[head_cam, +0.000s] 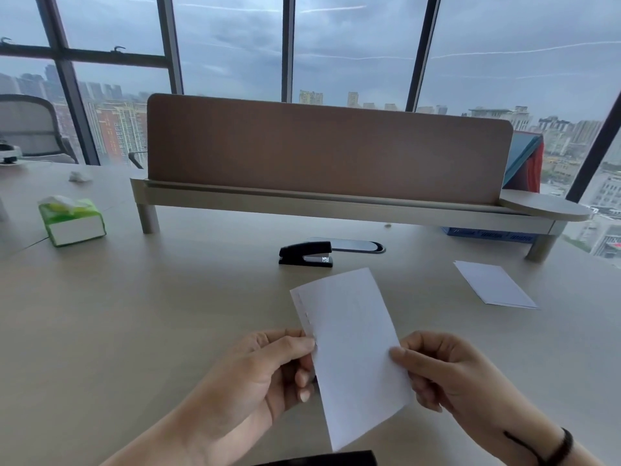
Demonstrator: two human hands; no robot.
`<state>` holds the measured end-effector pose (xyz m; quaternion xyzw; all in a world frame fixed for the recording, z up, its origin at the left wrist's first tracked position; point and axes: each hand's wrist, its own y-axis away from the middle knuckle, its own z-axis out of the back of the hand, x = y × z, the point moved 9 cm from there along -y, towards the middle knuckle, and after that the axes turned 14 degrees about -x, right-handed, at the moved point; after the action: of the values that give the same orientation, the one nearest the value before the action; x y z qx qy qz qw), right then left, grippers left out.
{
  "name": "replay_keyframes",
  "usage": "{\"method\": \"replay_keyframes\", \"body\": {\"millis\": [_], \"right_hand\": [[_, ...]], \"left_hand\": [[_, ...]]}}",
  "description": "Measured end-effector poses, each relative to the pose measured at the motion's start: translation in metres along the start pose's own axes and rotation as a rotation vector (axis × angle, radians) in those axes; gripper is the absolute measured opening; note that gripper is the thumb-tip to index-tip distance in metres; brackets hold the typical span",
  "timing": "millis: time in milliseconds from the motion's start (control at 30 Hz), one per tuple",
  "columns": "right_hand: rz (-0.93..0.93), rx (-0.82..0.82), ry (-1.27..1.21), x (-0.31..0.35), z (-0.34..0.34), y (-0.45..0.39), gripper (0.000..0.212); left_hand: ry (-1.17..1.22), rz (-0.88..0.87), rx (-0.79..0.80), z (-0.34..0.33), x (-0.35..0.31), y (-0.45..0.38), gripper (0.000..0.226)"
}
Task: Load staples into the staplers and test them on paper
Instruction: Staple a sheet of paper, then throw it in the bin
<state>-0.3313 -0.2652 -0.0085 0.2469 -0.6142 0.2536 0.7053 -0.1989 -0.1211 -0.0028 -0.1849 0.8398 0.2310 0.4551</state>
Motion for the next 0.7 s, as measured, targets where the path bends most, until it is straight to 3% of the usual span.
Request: {"method": "replay_keyframes", "body": {"millis": [300, 567, 700], "right_hand": [[-0.048, -0.04, -0.12, 0.02, 0.017, 0.023, 0.033], [0.02, -0.191, -0.148, 0.038, 0.086, 0.093, 0.013], [0.015, -0.306, -0.261, 0.031, 0.14, 0.135, 0.031]], "left_hand": [[-0.007, -0.072, 0.065, -0.023, -0.012, 0.009, 0.019], [-0.353, -0.327, 0.147, -0.104, -0.013, 0.046, 0.017], [-0.494, -0.488, 0.174, -0.156, 0.009, 0.063, 0.024]]}}
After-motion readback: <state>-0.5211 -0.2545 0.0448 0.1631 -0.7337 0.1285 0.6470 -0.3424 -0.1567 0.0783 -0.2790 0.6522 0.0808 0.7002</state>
